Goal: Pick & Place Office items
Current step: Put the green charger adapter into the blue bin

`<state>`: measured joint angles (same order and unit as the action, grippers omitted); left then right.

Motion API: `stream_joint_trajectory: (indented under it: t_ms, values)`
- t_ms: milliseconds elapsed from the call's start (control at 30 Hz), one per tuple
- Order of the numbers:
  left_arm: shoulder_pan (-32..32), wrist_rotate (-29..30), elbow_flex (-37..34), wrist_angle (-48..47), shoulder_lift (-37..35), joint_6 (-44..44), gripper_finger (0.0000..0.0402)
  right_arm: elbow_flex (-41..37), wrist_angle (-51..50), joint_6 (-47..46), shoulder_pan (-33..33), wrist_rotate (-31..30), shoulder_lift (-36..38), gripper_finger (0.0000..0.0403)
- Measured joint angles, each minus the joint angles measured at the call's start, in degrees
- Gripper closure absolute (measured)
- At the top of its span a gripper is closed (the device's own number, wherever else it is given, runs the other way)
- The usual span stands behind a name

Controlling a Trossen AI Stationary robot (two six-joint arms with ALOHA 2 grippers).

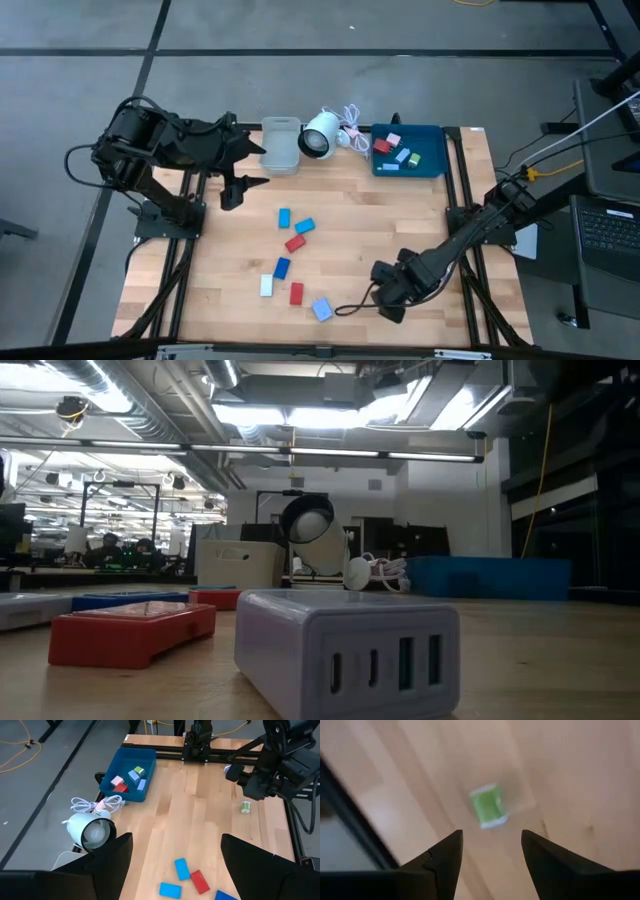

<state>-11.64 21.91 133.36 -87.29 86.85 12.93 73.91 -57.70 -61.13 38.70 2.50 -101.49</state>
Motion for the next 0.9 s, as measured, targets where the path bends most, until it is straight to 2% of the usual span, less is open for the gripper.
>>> stream_joint_trajectory:
  t_ms: [133,300,900]
  values:
    - [0.00,0.94,0.00,-0.02,0.00,0.02,0.0104,-1.08,0.03,6.85,-0.23,1.29,0.00,0.0195]
    - [0.00,1.07,0.00,-0.02,0.04,1.36,0.0104,-3.07,2.75,10.56,-0.93,2.48,0.00,0.0195]
    - [0.00,0.18,0.04,0.21,2.41,5.42,0.0104,-13.47,16.71,8.60,-1.53,4.42,-0.02,0.0194]
